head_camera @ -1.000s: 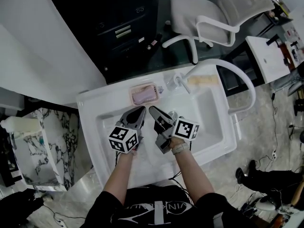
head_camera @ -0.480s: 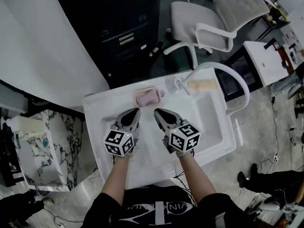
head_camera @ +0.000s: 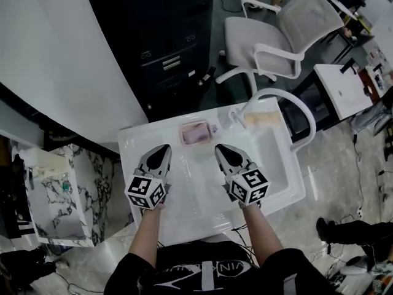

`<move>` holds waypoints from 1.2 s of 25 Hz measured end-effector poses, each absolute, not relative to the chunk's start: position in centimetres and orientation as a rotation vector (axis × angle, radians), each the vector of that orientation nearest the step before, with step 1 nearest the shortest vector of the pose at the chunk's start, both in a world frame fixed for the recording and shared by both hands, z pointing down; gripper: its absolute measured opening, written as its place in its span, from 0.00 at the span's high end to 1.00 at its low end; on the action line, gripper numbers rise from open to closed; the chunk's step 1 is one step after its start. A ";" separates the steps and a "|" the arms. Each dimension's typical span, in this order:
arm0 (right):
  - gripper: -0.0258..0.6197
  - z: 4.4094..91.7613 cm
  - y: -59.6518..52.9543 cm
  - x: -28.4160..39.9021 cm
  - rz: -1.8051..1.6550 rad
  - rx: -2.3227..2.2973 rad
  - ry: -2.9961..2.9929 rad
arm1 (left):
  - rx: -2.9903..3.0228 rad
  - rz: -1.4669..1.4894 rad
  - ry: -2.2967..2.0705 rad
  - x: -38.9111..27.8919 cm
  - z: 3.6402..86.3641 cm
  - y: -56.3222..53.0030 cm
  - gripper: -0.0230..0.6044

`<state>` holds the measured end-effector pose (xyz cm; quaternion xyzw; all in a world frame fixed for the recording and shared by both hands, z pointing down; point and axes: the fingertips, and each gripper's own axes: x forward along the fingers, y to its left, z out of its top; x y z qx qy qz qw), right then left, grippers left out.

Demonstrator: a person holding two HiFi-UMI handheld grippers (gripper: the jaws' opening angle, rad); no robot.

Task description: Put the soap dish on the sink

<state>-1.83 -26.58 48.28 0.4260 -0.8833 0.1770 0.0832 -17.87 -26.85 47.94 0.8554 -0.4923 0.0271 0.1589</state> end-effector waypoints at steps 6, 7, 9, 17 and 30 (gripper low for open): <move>0.91 45.8 -26.2 -1.8 0.459 1.283 -2.662 | 2.450 0.048 -1.474 -20.0 45.2 -25.9 0.94; 0.91 45.4 -26.2 -1.7 0.445 1.283 -2.667 | 2.445 0.043 -1.489 -20.4 44.9 -25.8 0.94; 0.91 44.7 -26.2 -1.7 0.421 1.285 -2.675 | 2.433 0.033 -1.516 -21.2 44.4 -25.5 0.94; 0.91 42.5 -25.6 -0.6 0.353 1.316 -2.686 | 2.439 0.030 -1.594 -23.3 41.9 -23.8 0.94; 0.91 41.1 -24.3 1.0 0.331 1.380 -2.692 | 2.423 0.006 -1.672 -25.1 40.2 -21.2 0.94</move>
